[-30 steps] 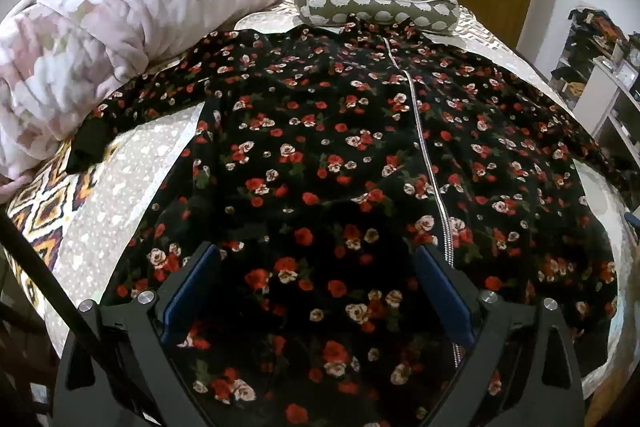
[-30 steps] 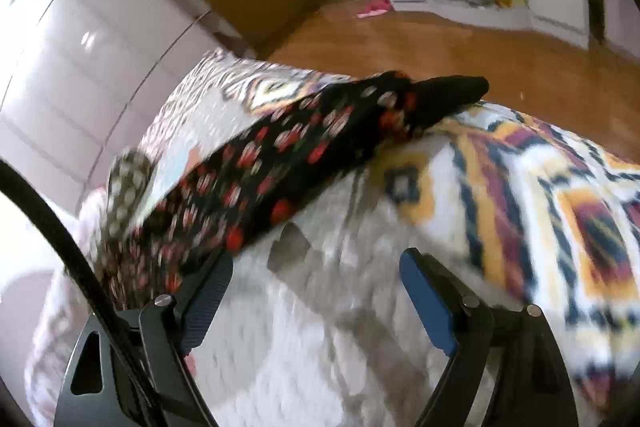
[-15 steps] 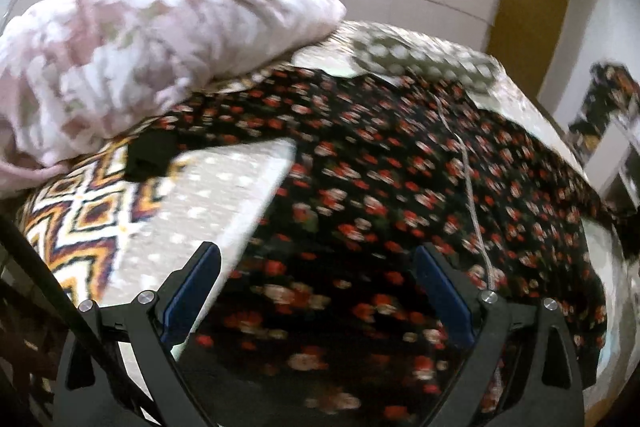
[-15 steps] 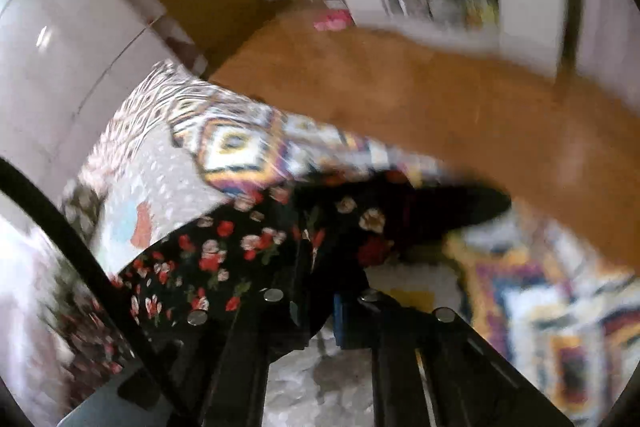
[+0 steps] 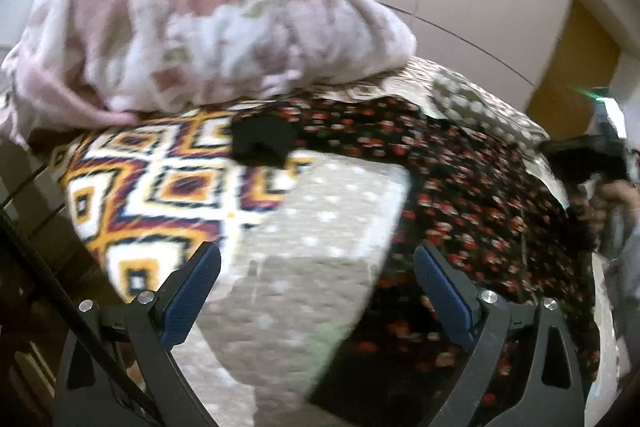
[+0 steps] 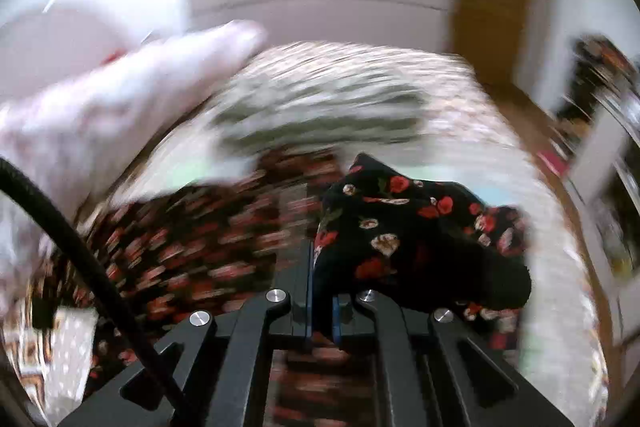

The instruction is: Fold large clothes

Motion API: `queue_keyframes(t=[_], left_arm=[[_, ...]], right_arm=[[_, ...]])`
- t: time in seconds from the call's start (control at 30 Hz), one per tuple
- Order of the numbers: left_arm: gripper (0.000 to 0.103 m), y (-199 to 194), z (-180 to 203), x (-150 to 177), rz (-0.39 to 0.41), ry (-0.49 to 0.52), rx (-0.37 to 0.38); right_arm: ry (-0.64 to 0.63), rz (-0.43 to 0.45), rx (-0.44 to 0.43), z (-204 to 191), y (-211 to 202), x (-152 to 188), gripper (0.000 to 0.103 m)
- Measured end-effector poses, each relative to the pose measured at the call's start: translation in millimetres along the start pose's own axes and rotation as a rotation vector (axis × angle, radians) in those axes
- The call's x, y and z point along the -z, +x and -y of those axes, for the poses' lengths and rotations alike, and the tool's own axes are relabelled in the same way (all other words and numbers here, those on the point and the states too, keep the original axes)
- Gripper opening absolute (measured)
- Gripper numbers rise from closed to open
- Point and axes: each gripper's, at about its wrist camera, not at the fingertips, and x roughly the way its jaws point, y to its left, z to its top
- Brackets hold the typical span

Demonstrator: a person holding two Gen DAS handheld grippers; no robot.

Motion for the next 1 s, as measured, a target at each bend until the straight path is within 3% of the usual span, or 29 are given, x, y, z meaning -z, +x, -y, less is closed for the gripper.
queue_keyframes(t=[0.1, 0.2, 0.27, 0.3, 0.33, 0.53, 0.67, 0.83, 0.87, 0.93, 1.0], left_arm=[[0.097, 0, -25, 1, 0.000, -0.032, -0.027], [0.097, -2, -44, 3, 0.004, -0.052, -0.046], [0.097, -1, -52, 4, 0.005, -0.061, -0.056], [0.097, 0, -56, 4, 0.005, -0.065, -0.060], [0.097, 1, -59, 3, 0.003, -0.069, -0.062], [0.097, 5, -63, 3, -0.008, -0.085, -0.063], [0.097, 4, -61, 4, -0.014, -0.080, -0.058], [0.097, 5, -55, 3, -0.024, -0.082, -0.053], [0.097, 5, -54, 4, -0.026, -0.081, -0.049], [0.097, 3, -50, 4, -0.025, -0.072, -0.046], [0.097, 1, -46, 3, -0.020, -0.060, -0.047]], right_arm=[[-0.140, -0.065, -0.020, -89, 46, 17, 0.007], [-0.306, -0.128, 0.042, -161, 87, 47, 0.008], [-0.446, -0.122, 0.133, -197, 102, 69, 0.018], [-0.510, -0.114, 0.176, -210, 103, 79, 0.031], [-0.553, -0.106, 0.203, -216, 101, 86, 0.039], [-0.797, 0.012, 0.354, -254, 97, 107, 0.041], [-1.109, 0.042, 0.539, -275, 114, 132, 0.046], [-1.467, 0.130, 0.652, -286, 118, 158, 0.047], [-1.538, 0.162, 0.664, -287, 117, 164, 0.052], [-1.633, 0.287, 0.716, -287, 112, 173, 0.075], [-1.629, 0.359, 0.732, -288, 100, 172, 0.081]])
